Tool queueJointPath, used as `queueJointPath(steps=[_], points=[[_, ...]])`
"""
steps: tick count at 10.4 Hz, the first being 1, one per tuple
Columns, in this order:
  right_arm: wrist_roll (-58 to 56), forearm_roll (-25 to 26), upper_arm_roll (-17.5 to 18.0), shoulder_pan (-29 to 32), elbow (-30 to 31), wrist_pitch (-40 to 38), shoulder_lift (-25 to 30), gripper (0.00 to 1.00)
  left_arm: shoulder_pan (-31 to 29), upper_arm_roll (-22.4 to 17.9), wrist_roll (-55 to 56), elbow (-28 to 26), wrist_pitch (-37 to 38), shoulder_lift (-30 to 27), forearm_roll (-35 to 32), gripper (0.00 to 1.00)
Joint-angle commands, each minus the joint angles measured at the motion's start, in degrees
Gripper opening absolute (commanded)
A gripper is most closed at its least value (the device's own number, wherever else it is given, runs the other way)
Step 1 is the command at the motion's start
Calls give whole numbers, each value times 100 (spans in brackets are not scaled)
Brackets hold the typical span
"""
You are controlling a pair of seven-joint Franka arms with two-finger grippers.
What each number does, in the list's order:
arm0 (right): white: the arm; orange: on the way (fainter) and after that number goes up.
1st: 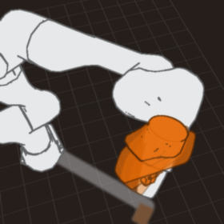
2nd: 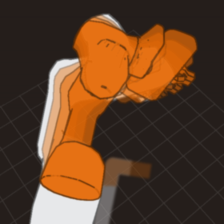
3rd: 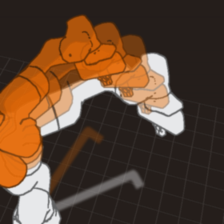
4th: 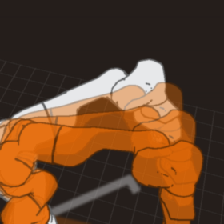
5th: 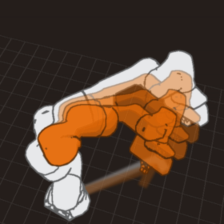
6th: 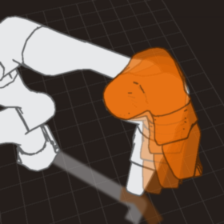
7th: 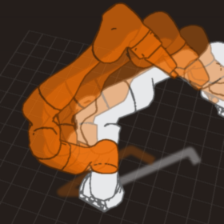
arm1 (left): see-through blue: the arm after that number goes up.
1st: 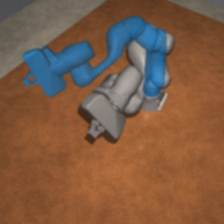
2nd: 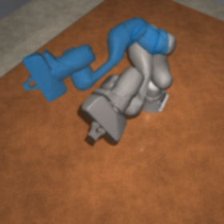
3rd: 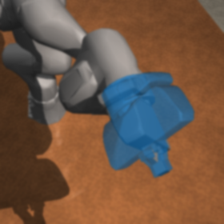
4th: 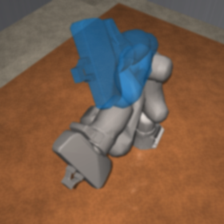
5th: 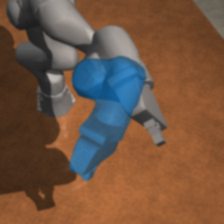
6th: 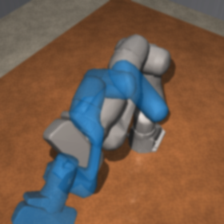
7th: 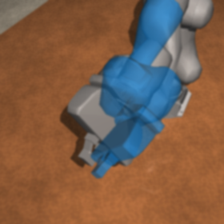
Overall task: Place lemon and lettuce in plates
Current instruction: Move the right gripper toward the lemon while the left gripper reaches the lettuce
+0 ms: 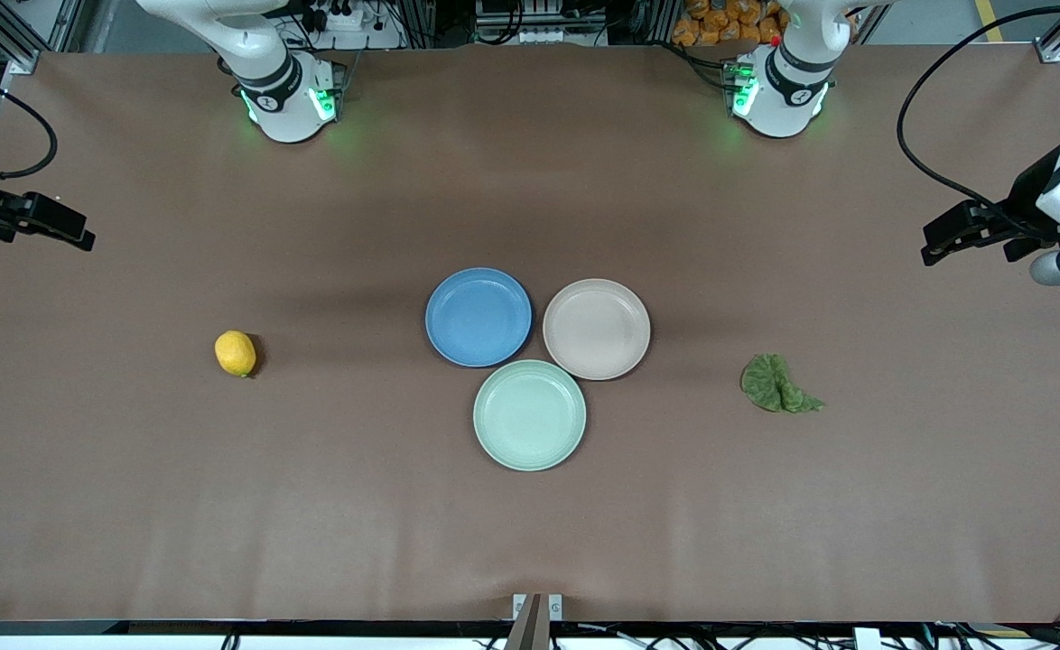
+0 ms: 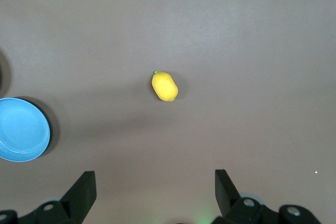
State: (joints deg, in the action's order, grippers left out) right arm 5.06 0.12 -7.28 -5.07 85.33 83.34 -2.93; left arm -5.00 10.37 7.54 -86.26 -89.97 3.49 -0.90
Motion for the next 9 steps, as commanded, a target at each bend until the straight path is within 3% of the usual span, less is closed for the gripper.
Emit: queueJointPath(steps=[1,4,6,9], points=[[65,102,86,85,98,41,126,100,-28,26,-166,74,103,-6,37,100],[65,93,86,85,80,41,134,100,-45,17,-157,22,112,55,46,100],[82,85,86,85,80,33,134,100,-54,18,-157,-337,112,178,55,100],[56,67,86,93,97,59,91,100,-28,26,-78,-462,-282,546,108,100]])
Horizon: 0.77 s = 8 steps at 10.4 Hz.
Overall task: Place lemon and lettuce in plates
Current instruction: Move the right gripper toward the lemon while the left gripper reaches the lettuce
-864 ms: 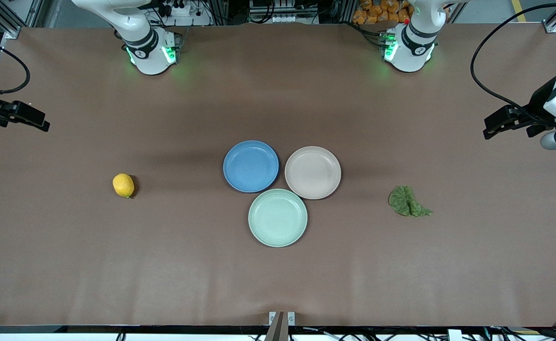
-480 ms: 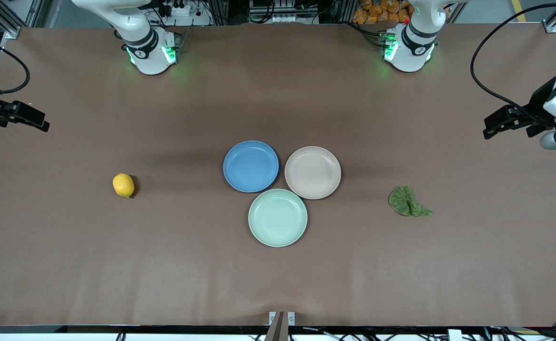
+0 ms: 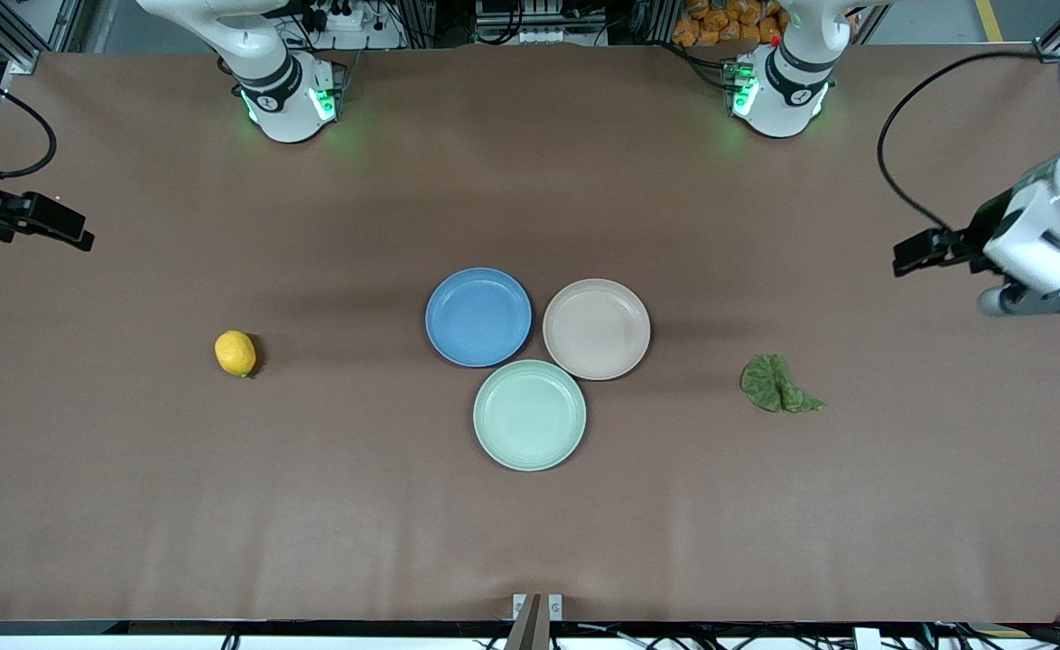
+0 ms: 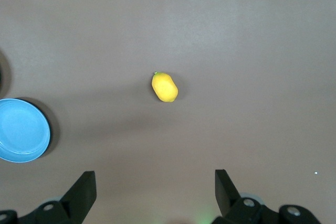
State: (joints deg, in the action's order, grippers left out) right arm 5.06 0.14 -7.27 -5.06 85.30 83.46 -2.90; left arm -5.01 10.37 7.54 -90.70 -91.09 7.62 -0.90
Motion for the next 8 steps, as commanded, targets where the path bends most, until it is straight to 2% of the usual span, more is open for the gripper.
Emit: queueJointPath(steps=[1,6,8], points=[[56,21,86,84,170,135,18,100,-18,35,-59,-44,-277,265,99,100],[56,-23,112,23,591,722,-343,100,-36,35,90,-966,-1278,669,73,100],[65,-40,112,31,1090,1310,-405,100,34,35,212,-932,-1463,1064,64,100]])
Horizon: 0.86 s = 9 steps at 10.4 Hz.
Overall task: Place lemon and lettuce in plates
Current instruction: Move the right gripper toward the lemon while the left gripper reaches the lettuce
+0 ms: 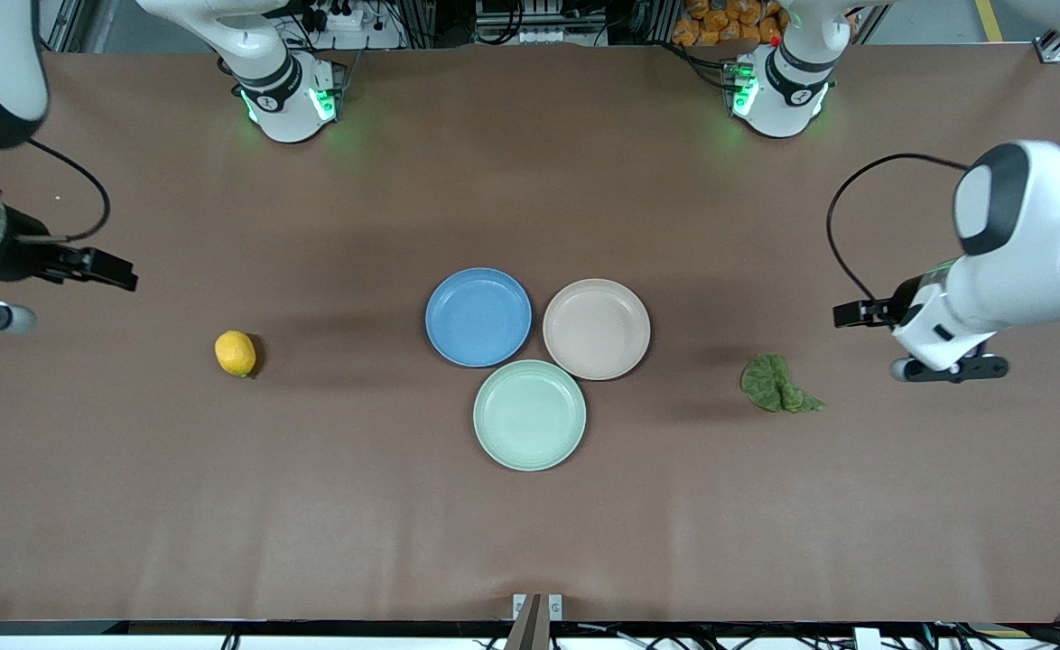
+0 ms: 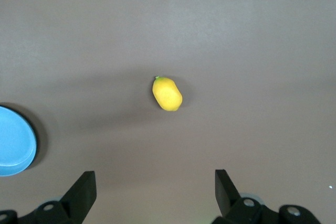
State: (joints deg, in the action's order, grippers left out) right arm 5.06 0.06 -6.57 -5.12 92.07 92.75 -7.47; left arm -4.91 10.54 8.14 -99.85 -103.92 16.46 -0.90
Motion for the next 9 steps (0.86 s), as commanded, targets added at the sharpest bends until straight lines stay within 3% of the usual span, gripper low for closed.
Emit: queueJointPath(steps=[1,6,9], points=[[65,-49,42,46,747,741,53,100,60,44,345,-17,-320,391,55,100],[48,-58,50,20,2181,2349,-69,100,148,36,426,-34,-830,1174,46,100],[-205,-50,51,28,2543,3211,-473,100,148,27,426,-34,-1138,1508,46,100]])
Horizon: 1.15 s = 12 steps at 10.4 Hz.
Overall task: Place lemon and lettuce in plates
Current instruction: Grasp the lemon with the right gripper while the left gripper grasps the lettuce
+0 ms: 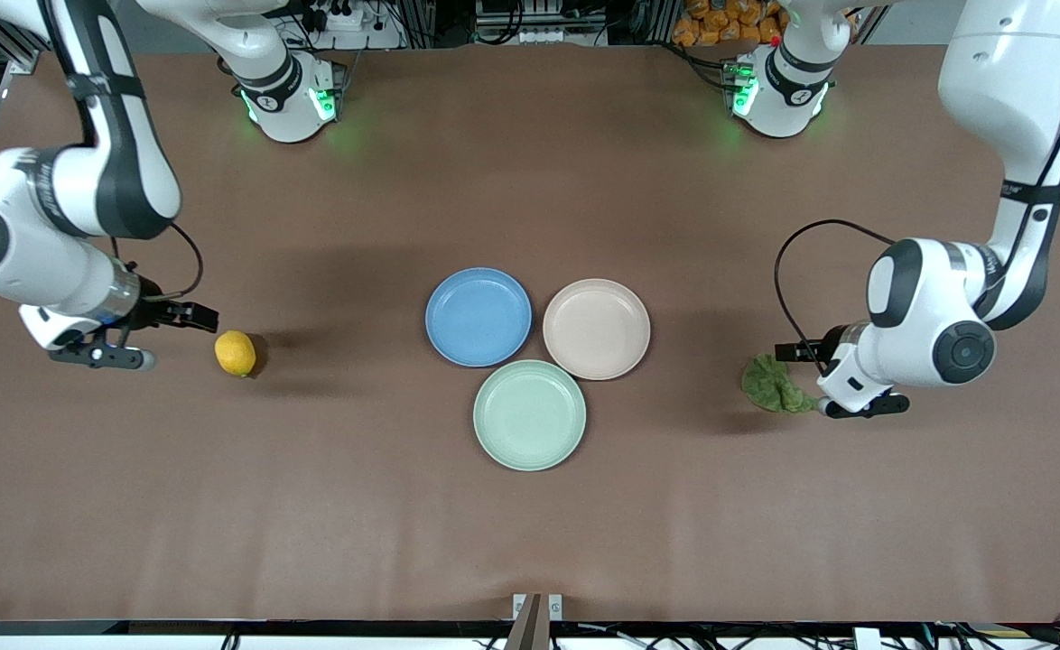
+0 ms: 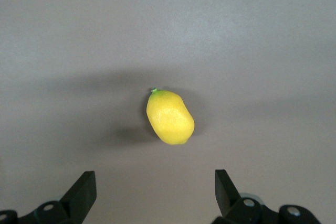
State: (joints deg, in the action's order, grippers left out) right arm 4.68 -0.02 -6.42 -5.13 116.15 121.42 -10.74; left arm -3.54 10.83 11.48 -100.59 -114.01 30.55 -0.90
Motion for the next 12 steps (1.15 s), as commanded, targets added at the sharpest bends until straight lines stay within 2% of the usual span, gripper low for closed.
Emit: queueJointPath(steps=[1,4,6,7,9,10,11,12], points=[[-535,-51,35,73,284,730,-305,100,19,-2,100,57,-209,187,55,100],[-864,-51,35,82,347,1075,-604,100,28,-11,118,66,-586,469,46,100],[-872,-51,35,91,530,1565,-841,100,46,-11,232,66,-824,618,46,96],[-872,-42,35,91,662,1847,-929,100,81,-11,258,66,-894,671,11,88],[-872,-51,35,91,804,2095,-992,100,98,-11,372,66,-939,698,-68,57],[-872,-51,35,91,804,2157,-1035,100,142,-20,382,66,-948,707,-199,35],[-872,-51,35,91,813,2236,-1123,100,125,-20,382,66,-956,733,-209,3],[-872,-42,35,83,874,2402,-1193,100,125,-20,390,66,-956,742,-209,0]])
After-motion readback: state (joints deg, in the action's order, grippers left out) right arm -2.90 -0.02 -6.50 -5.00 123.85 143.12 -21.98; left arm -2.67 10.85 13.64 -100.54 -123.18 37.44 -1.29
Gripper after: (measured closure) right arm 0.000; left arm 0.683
